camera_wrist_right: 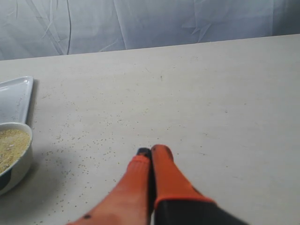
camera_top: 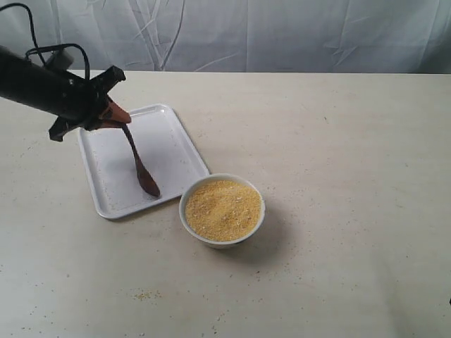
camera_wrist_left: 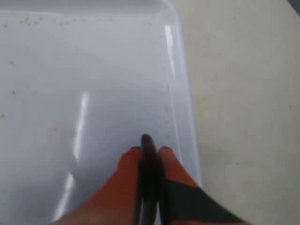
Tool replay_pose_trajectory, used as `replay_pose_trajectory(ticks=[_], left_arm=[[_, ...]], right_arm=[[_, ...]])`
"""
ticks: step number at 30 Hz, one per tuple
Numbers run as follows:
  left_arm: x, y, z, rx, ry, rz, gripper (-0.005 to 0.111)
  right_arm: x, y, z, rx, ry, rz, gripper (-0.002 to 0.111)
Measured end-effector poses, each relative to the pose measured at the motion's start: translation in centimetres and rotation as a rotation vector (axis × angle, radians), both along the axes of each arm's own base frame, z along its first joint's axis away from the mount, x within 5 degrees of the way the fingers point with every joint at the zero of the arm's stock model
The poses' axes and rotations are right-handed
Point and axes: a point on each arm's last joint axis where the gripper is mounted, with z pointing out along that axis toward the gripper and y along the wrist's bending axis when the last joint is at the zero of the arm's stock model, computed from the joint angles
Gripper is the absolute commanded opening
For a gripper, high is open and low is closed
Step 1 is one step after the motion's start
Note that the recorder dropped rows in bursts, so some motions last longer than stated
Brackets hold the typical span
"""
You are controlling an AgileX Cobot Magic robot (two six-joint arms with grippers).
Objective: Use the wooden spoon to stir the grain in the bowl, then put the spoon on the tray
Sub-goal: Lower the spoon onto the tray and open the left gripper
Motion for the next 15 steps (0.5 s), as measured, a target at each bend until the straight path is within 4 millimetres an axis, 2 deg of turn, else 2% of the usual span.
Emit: replay_pose_trajectory(ticks=[3, 6, 8, 15], left_arm=[[0.1, 0.0, -1.3, 0.001, 0.032, -0.003, 0.022], [0.1, 0.1, -1.7, 0.014, 0.035, -0.011, 0.042], [0.1, 0.1, -1.8, 0.022, 0.033, -0.013, 0.050], [0.0, 0.7, -2.2, 0.123, 0.015, -0.062, 0.051]], right_arm=[[0.0, 0.0, 0.0, 0.000, 0.000, 0.000, -0.001], [0.0, 0.0, 0.0, 0.000, 0.000, 0.000, -0.001], [0.0, 0.0, 0.0, 0.000, 0.000, 0.000, -0.001], [0.0, 0.0, 0.0, 0.000, 0.000, 0.000, -0.001]])
